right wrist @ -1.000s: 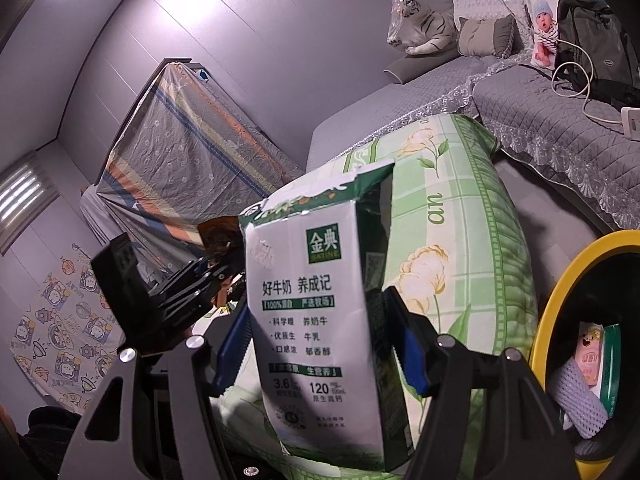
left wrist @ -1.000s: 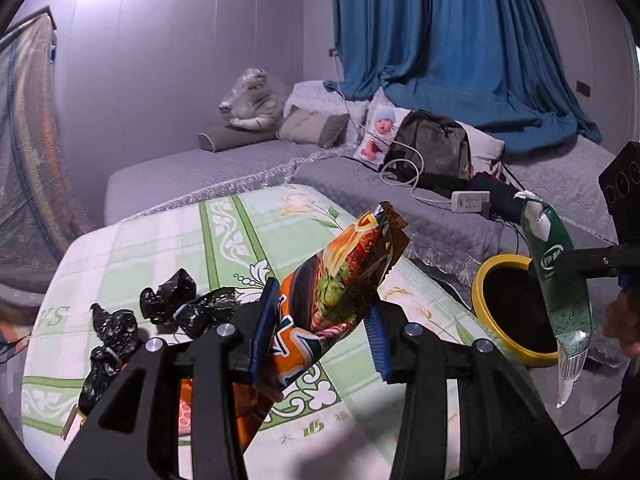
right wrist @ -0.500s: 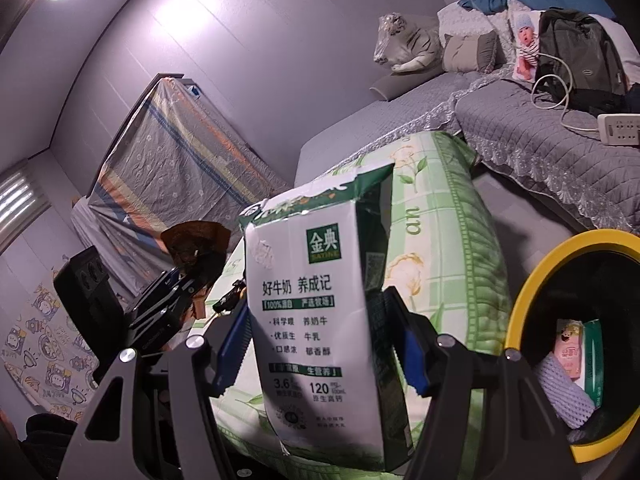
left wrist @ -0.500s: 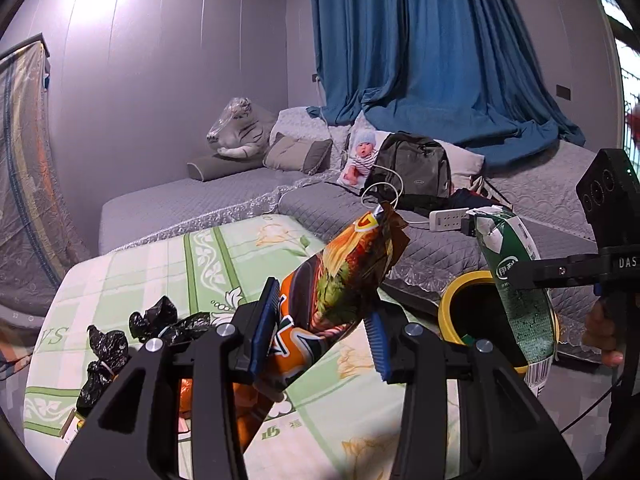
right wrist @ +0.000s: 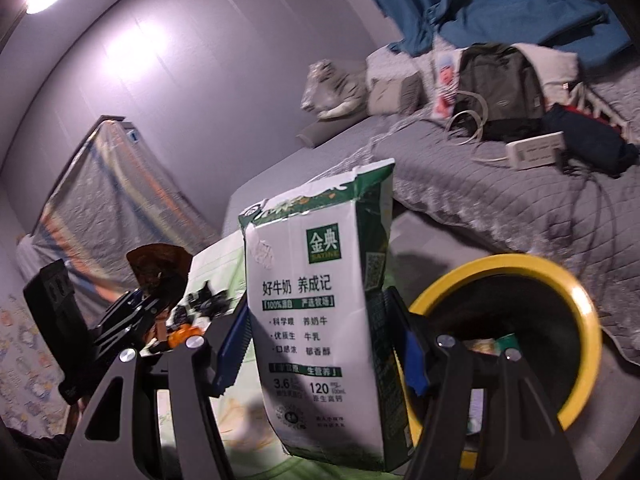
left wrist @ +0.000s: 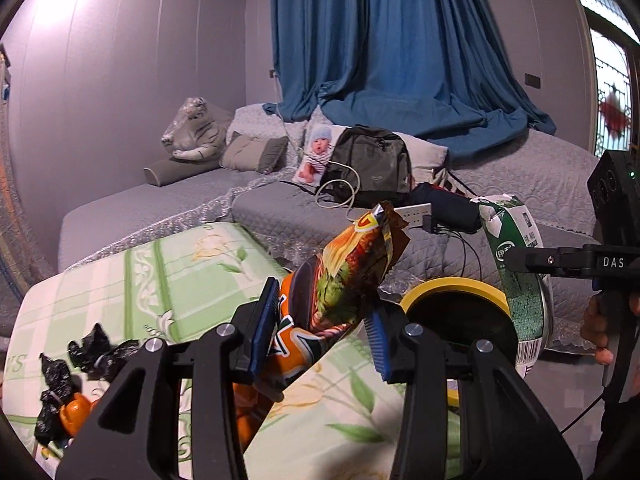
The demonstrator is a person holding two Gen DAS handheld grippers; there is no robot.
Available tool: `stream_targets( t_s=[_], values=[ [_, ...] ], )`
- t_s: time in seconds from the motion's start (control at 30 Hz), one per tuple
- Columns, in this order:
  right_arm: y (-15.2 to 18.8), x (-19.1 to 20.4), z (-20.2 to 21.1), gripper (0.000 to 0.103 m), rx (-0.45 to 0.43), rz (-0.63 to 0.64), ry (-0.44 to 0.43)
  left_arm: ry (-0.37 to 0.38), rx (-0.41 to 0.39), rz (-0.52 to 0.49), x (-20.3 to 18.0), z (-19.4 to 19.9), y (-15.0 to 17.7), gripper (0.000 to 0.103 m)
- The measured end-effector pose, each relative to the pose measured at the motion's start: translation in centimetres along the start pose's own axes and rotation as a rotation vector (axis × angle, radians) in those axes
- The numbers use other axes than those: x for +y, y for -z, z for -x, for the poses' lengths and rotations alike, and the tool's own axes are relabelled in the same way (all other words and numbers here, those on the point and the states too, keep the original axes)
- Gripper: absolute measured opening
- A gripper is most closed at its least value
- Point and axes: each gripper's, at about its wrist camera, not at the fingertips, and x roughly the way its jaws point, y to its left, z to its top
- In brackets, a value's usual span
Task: Collect trash
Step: 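Carry the snack wrapper and milk carton over the yellow-rimmed bin, then open the left gripper over the bin while the right gripper releases the carton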
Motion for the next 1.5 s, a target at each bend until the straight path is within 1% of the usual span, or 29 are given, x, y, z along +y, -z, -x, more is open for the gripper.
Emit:
stream_targets(
  t_s=[0.07,0.13,0.2,0.23,0.3,0.4,0.47,0.77,1.03,1.17,1.23,1.3,1.37,1.4,1.43,1.47,1.5],
  values=[
    [-0.1,-1.2,0.5,0.06,-0.02,-0.007,0.051,0.029,0.002,-0.006,-0.9,-1.3,-0.2,0.039],
    [0.0,-2.4,0.6,0.06,-0.035,-0.018,0.09,0.063,0.02,-0.014,-2.1,-2.9,-0.5,0.039],
    [0.1,-3.8,0.5,0.06,-0.04,-0.038,0.103,0.097,0.03,-0.018,-3.2,-4.3,-0.6,0.039],
    [0.2,-4.2,0.5,0.06,-0.047,-0.042,0.126,0.112,0.036,-0.029,-3.8,-5.1,-0.6,0.039],
    [0.3,-5.4,0.2,0.06,-0.059,-0.044,0.182,0.118,0.051,-0.046,-5.0,-6.6,-0.5,0.039],
    [0.5,-7.4,-0.4,0.06,-0.056,-0.086,0.189,0.135,0.082,-0.049,-6.3,-8.6,0.0,0.039],
    [0.7,-8.7,-0.9,0.06,-0.048,-0.11,0.215,0.14,0.101,-0.048,-7.1,-10.0,0.3,0.039],
    [2.2,-13.6,-2.1,0.06,-0.032,-0.208,0.279,0.162,0.142,-0.063,-10.7,-14.4,1.3,0.039],
    [3.8,-16.0,-2.3,0.06,-0.012,-0.277,0.303,0.169,0.185,-0.061,-12.5,-17.1,2.0,0.04],
    [4.1,-16.6,-2.6,0.061,0.001,-0.287,0.31,0.184,0.209,-0.052,-13.0,-18.0,2.4,0.04],
    [4.1,-16.8,-2.7,0.061,0.005,-0.291,0.306,0.207,0.217,-0.043,-13.1,-18.3,2.4,0.041],
    [4.1,-16.8,-2.7,0.061,0.006,-0.294,0.306,0.208,0.222,-0.031,-13.0,-18.5,2.4,0.042],
    [4.1,-16.9,-2.7,0.062,0.007,-0.295,0.308,0.217,0.228,-0.02,-12.9,-18.6,2.4,0.045],
    [4.1,-16.9,-2.8,0.062,0.014,-0.294,0.309,0.216,0.228,-0.017,-12.9,-18.7,2.4,0.055],
    [4.0,-16.9,-2.8,0.065,0.016,-0.299,0.311,0.211,0.22,-0.009,-12.7,-18.5,2.4,0.071],
    [4.0,-17.0,-2.8,0.074,0.013,-0.311,0.319,0.202,0.21,0.004,-12.5,-18.3,2.4,0.078],
    [4.0,-17.1,-2.6,0.078,0.008,-0.318,0.329,0.195,0.201,0.017,-12.2,-18.1,2.3,0.086]
  ],
)
